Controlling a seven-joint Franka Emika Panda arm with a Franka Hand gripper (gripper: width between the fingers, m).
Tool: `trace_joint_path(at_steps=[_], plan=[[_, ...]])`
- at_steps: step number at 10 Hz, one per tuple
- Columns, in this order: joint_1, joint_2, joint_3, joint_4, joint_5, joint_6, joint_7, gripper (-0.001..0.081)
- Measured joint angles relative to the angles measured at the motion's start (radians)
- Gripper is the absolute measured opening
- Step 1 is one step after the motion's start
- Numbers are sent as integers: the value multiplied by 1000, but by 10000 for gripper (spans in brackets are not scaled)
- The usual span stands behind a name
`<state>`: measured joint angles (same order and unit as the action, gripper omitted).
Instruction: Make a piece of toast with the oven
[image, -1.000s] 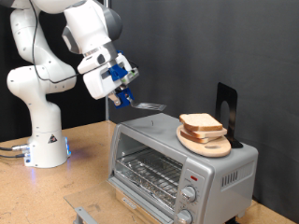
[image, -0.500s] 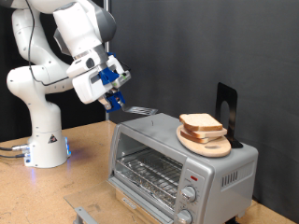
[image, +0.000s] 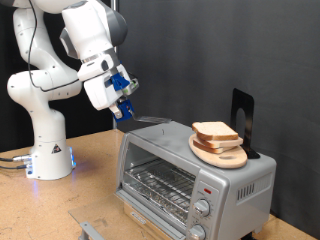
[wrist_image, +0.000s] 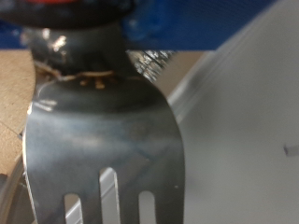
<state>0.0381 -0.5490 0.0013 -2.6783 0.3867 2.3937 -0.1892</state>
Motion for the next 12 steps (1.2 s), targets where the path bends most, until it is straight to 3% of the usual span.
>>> trace_joint_path(at_steps=[1, 3, 7, 12], plan=[[-6, 41, -6, 25, -21, -5, -23, 384], [-17, 147, -5, 95, -25, -4, 38, 384], [-3, 130, -4, 80, -15, 2, -81, 384], [15, 141, 8, 80, -3, 88, -88, 384]])
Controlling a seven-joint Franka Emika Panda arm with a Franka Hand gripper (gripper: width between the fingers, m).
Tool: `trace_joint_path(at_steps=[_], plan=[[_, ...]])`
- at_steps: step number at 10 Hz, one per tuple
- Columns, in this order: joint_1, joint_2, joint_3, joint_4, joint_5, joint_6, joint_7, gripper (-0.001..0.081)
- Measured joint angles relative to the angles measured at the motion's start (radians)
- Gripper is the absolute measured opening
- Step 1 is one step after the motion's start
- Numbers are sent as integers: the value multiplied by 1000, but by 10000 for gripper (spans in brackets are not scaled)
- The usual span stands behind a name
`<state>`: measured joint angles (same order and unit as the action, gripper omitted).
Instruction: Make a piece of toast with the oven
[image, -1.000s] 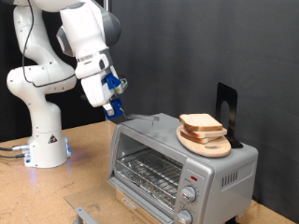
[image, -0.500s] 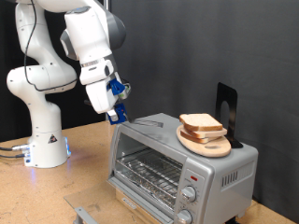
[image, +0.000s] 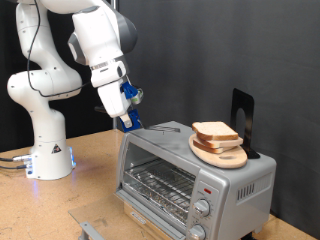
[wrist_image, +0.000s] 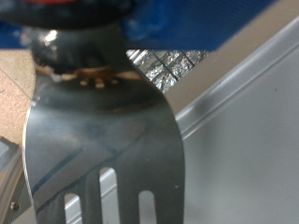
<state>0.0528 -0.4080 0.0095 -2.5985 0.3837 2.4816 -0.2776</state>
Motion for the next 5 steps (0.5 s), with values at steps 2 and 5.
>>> trace_joint_path(at_steps=[2, 5], plan=[[2, 9, 7, 3, 0, 4, 0, 384], [3, 28, 22, 9, 0, 23, 18, 384]])
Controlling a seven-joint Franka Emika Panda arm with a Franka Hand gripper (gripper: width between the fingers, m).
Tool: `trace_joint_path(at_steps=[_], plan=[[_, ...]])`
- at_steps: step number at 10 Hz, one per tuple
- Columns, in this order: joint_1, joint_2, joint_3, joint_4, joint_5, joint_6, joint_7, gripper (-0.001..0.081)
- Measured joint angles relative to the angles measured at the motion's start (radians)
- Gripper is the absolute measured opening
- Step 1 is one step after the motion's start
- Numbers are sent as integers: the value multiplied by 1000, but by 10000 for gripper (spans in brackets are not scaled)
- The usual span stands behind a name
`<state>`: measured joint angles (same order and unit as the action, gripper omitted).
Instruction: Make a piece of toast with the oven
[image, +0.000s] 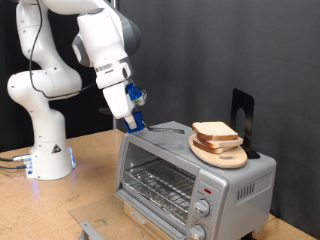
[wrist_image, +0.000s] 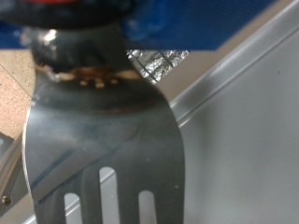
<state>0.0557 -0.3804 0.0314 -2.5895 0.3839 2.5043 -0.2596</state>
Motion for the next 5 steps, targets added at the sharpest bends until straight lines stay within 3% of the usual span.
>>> trace_joint_path(at_steps=[5], plan=[[1, 44, 26, 19, 9, 39, 18, 384]])
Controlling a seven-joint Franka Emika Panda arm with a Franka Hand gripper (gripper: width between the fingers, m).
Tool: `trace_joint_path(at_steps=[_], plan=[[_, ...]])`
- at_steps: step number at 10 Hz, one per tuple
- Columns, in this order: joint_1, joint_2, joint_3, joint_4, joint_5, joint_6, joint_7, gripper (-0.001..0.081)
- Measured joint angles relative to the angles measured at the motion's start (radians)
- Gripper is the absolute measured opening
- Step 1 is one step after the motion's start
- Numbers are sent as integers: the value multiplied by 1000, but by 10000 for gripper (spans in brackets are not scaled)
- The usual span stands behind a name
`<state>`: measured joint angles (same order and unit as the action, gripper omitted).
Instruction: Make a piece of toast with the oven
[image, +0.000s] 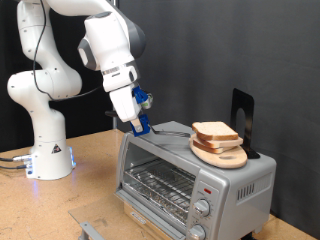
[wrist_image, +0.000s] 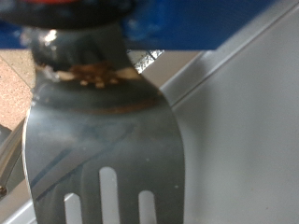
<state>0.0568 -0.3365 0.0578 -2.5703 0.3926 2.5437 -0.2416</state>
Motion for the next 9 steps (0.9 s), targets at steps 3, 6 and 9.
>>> trace_joint_path(at_steps=[3, 6, 9], plan=[[5, -1, 1, 13, 43, 5, -16, 384], [4, -1, 0, 24, 46, 5, -14, 384], [-4, 17, 3, 44, 8, -40, 18, 384]])
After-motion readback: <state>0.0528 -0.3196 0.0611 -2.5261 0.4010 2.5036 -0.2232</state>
